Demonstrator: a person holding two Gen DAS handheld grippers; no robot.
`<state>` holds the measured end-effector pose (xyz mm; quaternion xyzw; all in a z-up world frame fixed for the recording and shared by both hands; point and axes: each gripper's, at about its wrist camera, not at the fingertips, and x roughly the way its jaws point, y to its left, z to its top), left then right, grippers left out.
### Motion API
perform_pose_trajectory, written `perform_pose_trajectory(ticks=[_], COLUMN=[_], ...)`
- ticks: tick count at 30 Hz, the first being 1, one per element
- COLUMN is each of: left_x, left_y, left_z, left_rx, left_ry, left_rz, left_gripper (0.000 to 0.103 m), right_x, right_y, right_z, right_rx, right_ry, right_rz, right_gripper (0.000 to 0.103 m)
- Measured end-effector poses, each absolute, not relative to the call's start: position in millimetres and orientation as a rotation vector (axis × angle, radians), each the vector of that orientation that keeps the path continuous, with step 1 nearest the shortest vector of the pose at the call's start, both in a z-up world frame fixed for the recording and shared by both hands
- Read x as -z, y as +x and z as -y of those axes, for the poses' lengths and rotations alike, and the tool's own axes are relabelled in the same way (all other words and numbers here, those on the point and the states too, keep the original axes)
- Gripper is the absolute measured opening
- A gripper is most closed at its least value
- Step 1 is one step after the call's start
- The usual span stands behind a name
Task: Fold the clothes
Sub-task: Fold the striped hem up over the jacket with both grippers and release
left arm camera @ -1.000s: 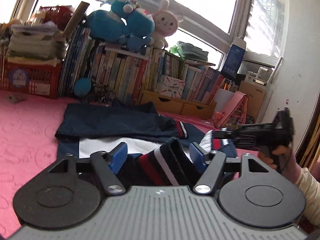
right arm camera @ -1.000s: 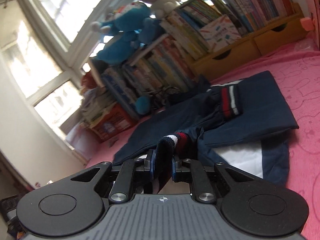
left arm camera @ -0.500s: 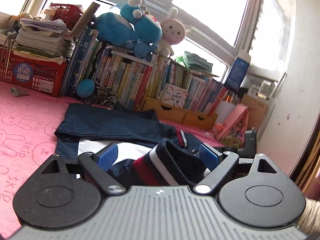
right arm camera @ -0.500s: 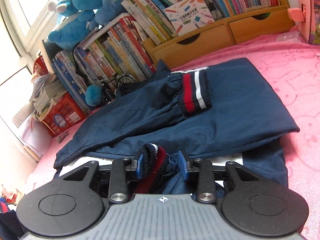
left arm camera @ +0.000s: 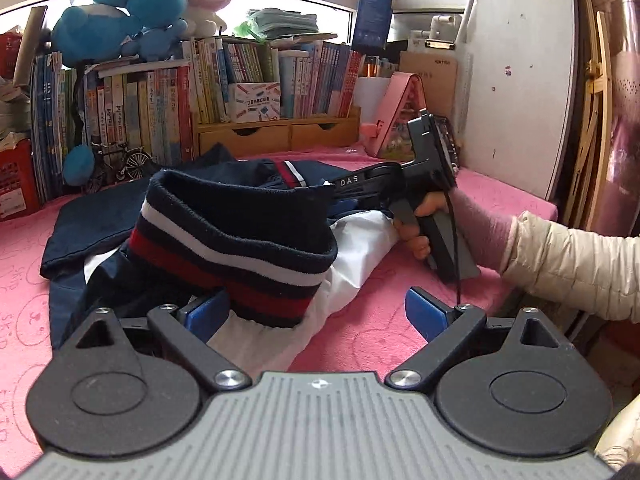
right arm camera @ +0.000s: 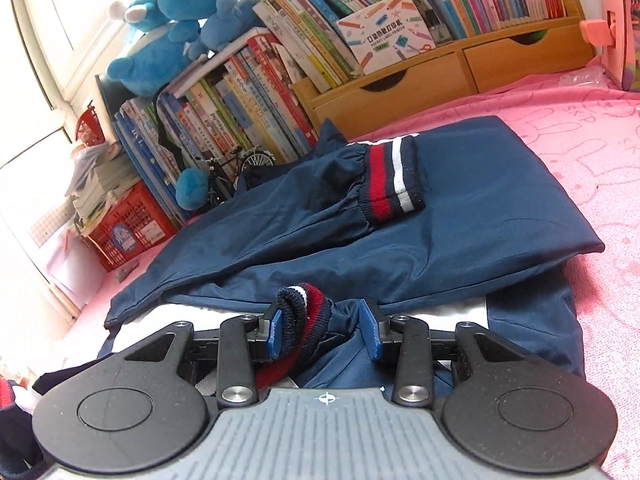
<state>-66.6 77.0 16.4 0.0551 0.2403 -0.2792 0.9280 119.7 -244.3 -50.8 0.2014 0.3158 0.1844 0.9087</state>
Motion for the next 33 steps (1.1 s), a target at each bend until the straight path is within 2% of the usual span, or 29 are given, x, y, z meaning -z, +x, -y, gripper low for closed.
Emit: perform_pose_trajectory(ticks=[6, 8, 12, 15, 18, 22, 25, 33], left_x=[1, 8, 25, 32, 32, 33, 32, 31], left_y=[-23, -3, 37, 55, 58, 58, 60, 62], left_z=[-75, -78, -89, -103, -114, -109, -108, -108], left_rx=[0.335, 0.24, 0.16, 0.169, 0.183, 0.173, 0.172, 0.173], left_ry=[0.18, 0.183, 0.116, 0.034, -0.027, 0.003, 0.002, -0.004], left_rz=[-0.469, -0.46, -0.549, -0.648, -0.674, -0.682, -0.684, -0.684], left_gripper=[0.096, 0.102, 0.103, 0.103, 0.103, 0.103, 0.103, 0.103], right_x=[51, 51, 52, 51, 36, 17, 7, 35], right_y=[119, 119, 119, 117, 103, 84, 70, 66], right_z=[245, 246, 247, 248, 250, 252, 242, 226], right_rx=[-0.386, -0.388, -0.397, -0.412, -0.414, -0.414, -0.417, -0.446], right_ry=[0.428, 0.433, 0.445, 0.45, 0.324, 0.151, -0.08, -0.235], right_rz=[-0.651, -0.65, -0.649, -0.643, -0.592, -0.521, -0.484, -0.583], right_gripper=[0.039, 0.04, 0.041, 0.048, 0.056, 0.075, 0.083, 0.086])
